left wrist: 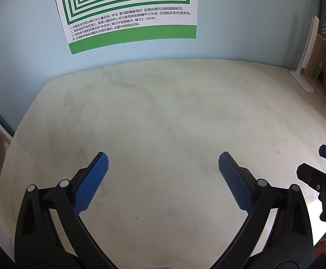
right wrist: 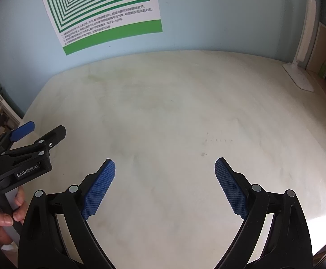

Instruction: Collect trash

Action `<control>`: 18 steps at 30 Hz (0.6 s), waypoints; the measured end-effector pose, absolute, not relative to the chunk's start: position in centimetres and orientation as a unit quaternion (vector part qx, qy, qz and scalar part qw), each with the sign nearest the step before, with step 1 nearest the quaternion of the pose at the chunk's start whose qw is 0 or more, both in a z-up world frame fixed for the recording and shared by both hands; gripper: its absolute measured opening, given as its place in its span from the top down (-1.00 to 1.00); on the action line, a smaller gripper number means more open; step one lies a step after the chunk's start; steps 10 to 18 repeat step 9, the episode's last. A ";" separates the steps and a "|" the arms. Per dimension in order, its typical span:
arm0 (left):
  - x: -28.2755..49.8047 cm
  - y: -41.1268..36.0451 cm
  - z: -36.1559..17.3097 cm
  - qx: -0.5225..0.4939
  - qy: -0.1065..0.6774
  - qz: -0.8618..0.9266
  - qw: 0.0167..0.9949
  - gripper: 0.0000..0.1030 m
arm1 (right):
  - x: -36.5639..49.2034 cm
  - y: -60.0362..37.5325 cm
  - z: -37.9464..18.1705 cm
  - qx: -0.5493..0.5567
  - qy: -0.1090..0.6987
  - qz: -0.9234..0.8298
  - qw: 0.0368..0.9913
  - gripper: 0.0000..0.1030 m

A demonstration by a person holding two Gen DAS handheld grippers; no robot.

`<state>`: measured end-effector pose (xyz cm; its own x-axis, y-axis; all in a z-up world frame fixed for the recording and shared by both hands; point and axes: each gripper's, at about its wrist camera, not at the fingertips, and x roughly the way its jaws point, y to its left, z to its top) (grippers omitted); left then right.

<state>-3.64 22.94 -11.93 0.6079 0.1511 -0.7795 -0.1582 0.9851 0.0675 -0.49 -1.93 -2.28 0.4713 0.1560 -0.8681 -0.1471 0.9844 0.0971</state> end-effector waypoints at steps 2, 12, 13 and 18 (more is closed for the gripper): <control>-3.6 23.0 -12.1 -0.007 0.438 0.084 0.895 -0.87 | -0.5 -1.9 -2.3 0.004 0.507 0.088 0.858 -0.75; -3.4 23.0 -12.4 -0.014 0.448 0.077 0.891 -0.87 | -0.4 -1.8 -2.4 0.003 0.507 0.089 0.857 -0.75; -3.4 23.0 -12.4 -0.014 0.448 0.077 0.891 -0.87 | -0.4 -1.8 -2.4 0.003 0.507 0.089 0.857 -0.75; -3.4 23.0 -12.4 -0.014 0.448 0.077 0.891 -0.87 | -0.4 -1.8 -2.4 0.003 0.507 0.089 0.857 -0.75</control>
